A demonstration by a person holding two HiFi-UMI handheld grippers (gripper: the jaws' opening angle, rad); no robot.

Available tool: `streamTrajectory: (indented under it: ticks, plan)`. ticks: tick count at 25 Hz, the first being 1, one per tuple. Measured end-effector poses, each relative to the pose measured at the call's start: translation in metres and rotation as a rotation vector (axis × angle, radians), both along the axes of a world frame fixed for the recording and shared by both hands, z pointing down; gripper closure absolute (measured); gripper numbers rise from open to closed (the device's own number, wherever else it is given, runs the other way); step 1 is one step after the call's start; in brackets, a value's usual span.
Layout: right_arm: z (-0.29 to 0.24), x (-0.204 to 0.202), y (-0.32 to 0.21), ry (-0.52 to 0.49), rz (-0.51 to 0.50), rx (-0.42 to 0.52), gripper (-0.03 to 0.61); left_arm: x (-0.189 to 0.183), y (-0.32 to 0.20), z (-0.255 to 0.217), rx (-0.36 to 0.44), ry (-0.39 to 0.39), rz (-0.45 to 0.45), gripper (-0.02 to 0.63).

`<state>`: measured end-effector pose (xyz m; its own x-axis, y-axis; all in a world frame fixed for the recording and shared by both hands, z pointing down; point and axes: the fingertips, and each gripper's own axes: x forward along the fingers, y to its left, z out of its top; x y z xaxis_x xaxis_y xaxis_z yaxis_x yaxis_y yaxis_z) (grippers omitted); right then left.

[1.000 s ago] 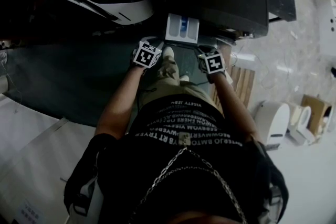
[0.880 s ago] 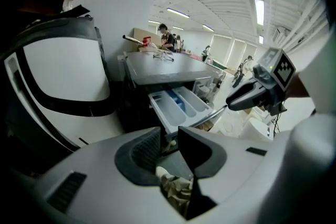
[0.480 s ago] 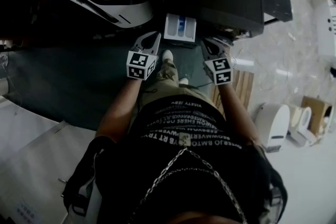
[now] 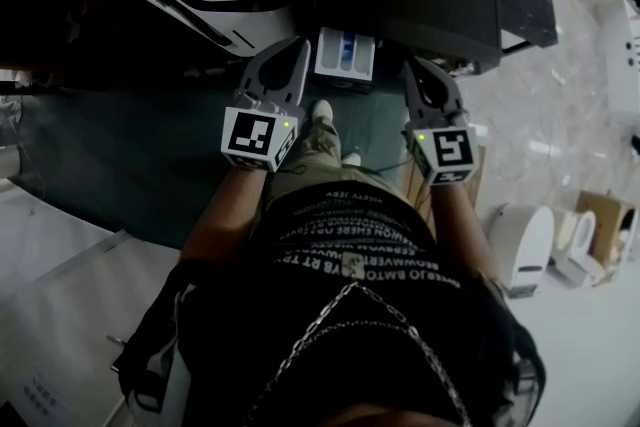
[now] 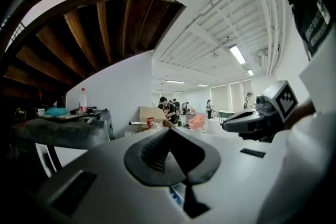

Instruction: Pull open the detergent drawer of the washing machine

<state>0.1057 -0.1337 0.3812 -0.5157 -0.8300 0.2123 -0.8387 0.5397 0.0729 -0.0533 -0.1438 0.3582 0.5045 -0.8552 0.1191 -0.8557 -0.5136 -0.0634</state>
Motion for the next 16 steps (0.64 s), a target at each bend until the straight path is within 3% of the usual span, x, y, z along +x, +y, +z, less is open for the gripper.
streamTrajectory:
  ticks: [5, 16]
  plan:
    - [-0.023, 0.001, 0.004, 0.000, -0.015, 0.025, 0.577, 0.002, 0.003, -0.024, 0.023, -0.003, -0.011, 0.611]
    - [-0.030, 0.015, -0.015, -0.014, -0.005, 0.036, 0.577, 0.005, -0.015, -0.025, -0.003, -0.038, -0.006, 0.611]
